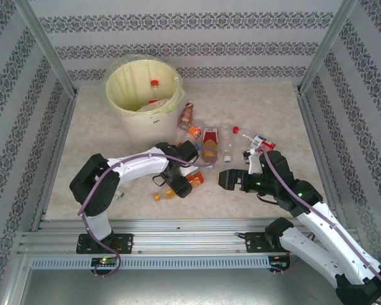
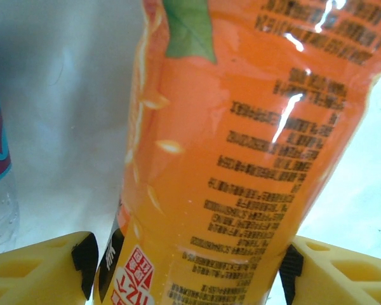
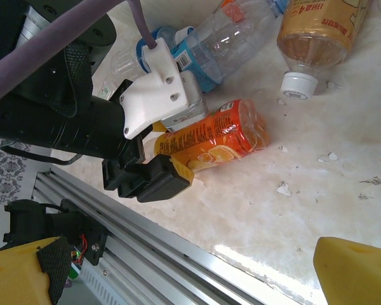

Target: Put the plastic bottles in the bin

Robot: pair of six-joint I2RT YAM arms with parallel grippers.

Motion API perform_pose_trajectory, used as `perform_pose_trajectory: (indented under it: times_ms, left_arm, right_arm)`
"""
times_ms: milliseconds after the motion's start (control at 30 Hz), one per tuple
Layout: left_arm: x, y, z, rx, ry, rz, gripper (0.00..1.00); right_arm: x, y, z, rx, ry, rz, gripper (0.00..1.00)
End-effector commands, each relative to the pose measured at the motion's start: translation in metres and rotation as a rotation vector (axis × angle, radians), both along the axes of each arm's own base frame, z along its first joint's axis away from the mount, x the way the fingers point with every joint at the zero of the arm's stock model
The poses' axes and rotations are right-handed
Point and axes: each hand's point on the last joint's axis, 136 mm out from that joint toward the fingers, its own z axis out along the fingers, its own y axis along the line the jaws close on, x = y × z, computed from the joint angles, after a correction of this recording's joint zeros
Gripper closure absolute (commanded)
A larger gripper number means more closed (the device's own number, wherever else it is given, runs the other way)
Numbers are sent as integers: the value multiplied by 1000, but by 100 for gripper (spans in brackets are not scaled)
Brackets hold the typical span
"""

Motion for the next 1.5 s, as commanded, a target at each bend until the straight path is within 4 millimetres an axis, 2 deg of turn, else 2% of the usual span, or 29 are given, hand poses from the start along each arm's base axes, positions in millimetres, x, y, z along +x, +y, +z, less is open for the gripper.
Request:
perform_pose_trajectory:
  times_ms: [0,267,500,767,1000,1267,1467]
  left_arm:
    - [-13,1,-4,16,49,0,27]
    - [-12,-7,8,-45,36,33,39]
    - [-4,-17,37,-132,-21,78,40]
    - [9,-37,91,-285,-70,156,42]
    - [18,-50,151,-429,-130,213,43]
    - [34,-51,217,-543,-219,276,43]
    - [56,-46,257,-591,-251,349,43]
  right_arm:
    - [-1,-3,1,9,0,-15,2]
    - [-1,-4,1,10,-2,-20,2]
    - [0,-3,11,32,-21,-22,2]
    - [3,3,34,90,-66,-13,2]
    - [9,3,35,106,-70,-41,2]
    - [17,-2,37,68,-82,-79,5]
    - [25,-9,40,7,-110,-104,2]
